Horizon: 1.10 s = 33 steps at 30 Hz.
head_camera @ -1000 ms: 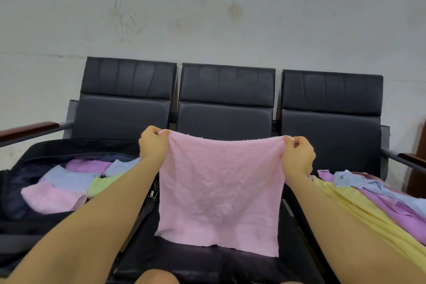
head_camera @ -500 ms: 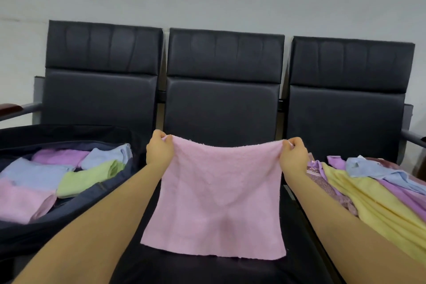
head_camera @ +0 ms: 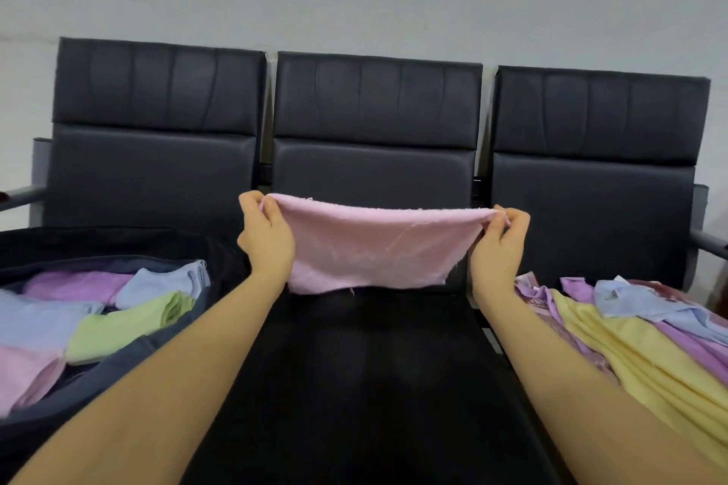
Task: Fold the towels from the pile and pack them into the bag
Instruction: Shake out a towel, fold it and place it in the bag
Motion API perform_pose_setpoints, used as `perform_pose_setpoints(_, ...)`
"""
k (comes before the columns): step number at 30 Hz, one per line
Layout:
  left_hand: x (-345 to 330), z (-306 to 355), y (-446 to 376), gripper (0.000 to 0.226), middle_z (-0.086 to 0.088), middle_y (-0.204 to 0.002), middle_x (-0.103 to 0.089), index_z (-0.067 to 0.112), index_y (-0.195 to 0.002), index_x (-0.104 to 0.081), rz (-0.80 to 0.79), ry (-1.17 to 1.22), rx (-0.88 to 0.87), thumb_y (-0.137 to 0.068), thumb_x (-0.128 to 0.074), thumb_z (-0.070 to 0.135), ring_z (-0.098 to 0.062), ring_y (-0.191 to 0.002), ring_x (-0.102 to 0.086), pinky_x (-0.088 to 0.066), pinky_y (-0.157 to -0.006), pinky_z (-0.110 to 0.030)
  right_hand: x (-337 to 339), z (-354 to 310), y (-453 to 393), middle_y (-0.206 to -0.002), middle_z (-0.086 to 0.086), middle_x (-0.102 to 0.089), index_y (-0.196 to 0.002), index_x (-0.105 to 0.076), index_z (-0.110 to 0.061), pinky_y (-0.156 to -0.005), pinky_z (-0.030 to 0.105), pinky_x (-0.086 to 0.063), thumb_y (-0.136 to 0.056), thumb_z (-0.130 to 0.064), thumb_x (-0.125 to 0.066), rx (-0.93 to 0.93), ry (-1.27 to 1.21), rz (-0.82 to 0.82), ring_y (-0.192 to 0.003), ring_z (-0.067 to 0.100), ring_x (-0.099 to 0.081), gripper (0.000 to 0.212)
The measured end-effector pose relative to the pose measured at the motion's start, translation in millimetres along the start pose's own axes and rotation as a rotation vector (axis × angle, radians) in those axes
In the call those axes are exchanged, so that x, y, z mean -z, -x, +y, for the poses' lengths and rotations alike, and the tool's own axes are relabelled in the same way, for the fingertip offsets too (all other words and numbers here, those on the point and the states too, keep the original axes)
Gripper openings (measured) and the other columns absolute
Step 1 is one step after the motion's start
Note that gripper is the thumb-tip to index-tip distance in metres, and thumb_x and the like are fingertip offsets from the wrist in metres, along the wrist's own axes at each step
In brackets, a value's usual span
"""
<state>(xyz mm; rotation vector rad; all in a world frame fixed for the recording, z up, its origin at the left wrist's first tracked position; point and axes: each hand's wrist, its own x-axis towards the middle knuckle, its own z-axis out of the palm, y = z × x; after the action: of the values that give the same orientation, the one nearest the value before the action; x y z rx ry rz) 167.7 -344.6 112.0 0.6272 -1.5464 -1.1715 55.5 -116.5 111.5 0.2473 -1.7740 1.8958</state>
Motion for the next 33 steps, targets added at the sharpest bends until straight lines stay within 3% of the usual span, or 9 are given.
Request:
perform_pose_setpoints(4, 20.0, -23.7, 36.3, 0.011, 0.008, -0.073, -0.049, 0.022, -0.095, -0.038, 0.066, -0.115, 0.032, -0.102, -0.031, 0.028, -0.026, -0.088, -0.048, -0.041, -0.085, -0.043, 19.7, 8.5, 38.7, -0.097, 0.002, -0.052, -0.1, -0.042, -0.016, -0.069, 0.022, -0.042, -0.103, -0.019, -0.035, -0.051, 0.106, 0.017, -0.091, 0.017, -0.053, 0.008)
perform_pose_setpoints(7, 35.0, -43.7, 58.4, 0.011, 0.0, -0.081, -0.054, 0.02, -0.094, -0.04, 0.084, -0.269, 0.018, -0.102, -0.034, 0.026, -0.027, -0.088, -0.048, -0.033, -0.097, -0.042, 33.8, 26.8, 62.1, -0.096, 0.003, -0.054, -0.098, -0.043, -0.019, -0.076, 0.032, -0.044, -0.103, -0.023, -0.036, -0.111, 0.159, 0.023, -0.093, 0.02, -0.055, 0.01)
perform_pose_setpoints(11, 53.1, -62.9, 80.1, 0.011, -0.004, -0.085, -0.049, 0.021, -0.094, -0.042, 0.049, -0.456, 0.015, -0.101, -0.035, 0.026, -0.028, -0.089, -0.044, -0.026, -0.089, -0.039, 50.9, 50.7, 80.2, -0.099, 0.007, -0.06, -0.098, -0.051, -0.016, -0.092, 0.037, -0.032, -0.103, -0.025, -0.036, -0.126, 0.33, 0.062, -0.1, 0.028, -0.055, 0.017)
perform_pose_setpoints(18, 59.4, -100.7, 87.6, 0.015, -0.001, -0.071, -0.048, 0.012, -0.095, -0.049, -0.109, -0.781, -0.112, -0.1, -0.039, 0.02, -0.025, -0.077, -0.043, -0.028, -0.08, -0.039, 60.3, 81.8, 103.5, -0.111, 0.012, -0.056, -0.105, -0.054, -0.011, -0.1, 0.045, -0.025, -0.102, -0.022, -0.037, -0.249, 0.627, -0.037, -0.115, 0.033, -0.044, 0.021)
perform_pose_setpoints(21, 54.1, -117.0, 79.5, 0.015, -0.005, -0.076, -0.055, 0.012, -0.098, -0.049, -0.247, -0.924, -0.131, -0.1, -0.037, 0.021, -0.031, -0.084, -0.053, -0.034, -0.087, -0.043, 57.9, 95.9, 99.1, -0.095, 0.008, -0.058, -0.097, -0.05, -0.014, -0.1, 0.04, -0.026, -0.102, -0.019, -0.037, -0.259, 0.645, -0.109, -0.098, 0.027, -0.053, 0.015)
perform_pose_setpoints(23, 49.2, -128.4, 71.9, 0.016, -0.008, -0.08, -0.059, 0.009, -0.1, -0.048, -0.322, -0.957, -0.145, -0.1, -0.036, 0.02, -0.032, -0.082, -0.056, -0.038, -0.08, -0.041, 55.0, 103.2, 93.8, -0.087, 0.004, -0.055, -0.095, -0.047, -0.015, -0.099, 0.038, -0.026, -0.103, -0.018, -0.036, -0.261, 0.689, -0.16, -0.085, 0.021, -0.049, 0.014)
perform_pose_setpoints(26, 38.8, -142.1, 58.7, 0.018, -0.009, -0.083, -0.058, 0.007, -0.101, -0.047, -0.376, -0.971, -0.168, -0.101, -0.035, 0.021, -0.031, -0.077, -0.056, -0.039, -0.066, -0.038, 50.2, 115.5, 84.6, -0.087, 0.002, -0.054, -0.097, -0.047, -0.015, -0.097, 0.038, -0.028, -0.103, -0.019, -0.037, -0.24, 0.736, -0.196, -0.082, 0.018, -0.045, 0.013)
perform_pose_setpoints(33, -1.1, -155.1, 25.8, 0.017, -0.01, -0.085, -0.058, 0.008, -0.103, -0.047, -0.384, -1.017, -0.226, -0.102, -0.035, 0.021, -0.028, -0.074, -0.055, -0.038, -0.065, -0.037, 32.8, 147.4, 58.1, -0.093, 0.007, -0.06, -0.1, -0.049, -0.013, -0.09, 0.041, -0.039, -0.103, -0.022, -0.037, -0.157, 0.768, -0.164, -0.083, 0.022, -0.053, 0.015)
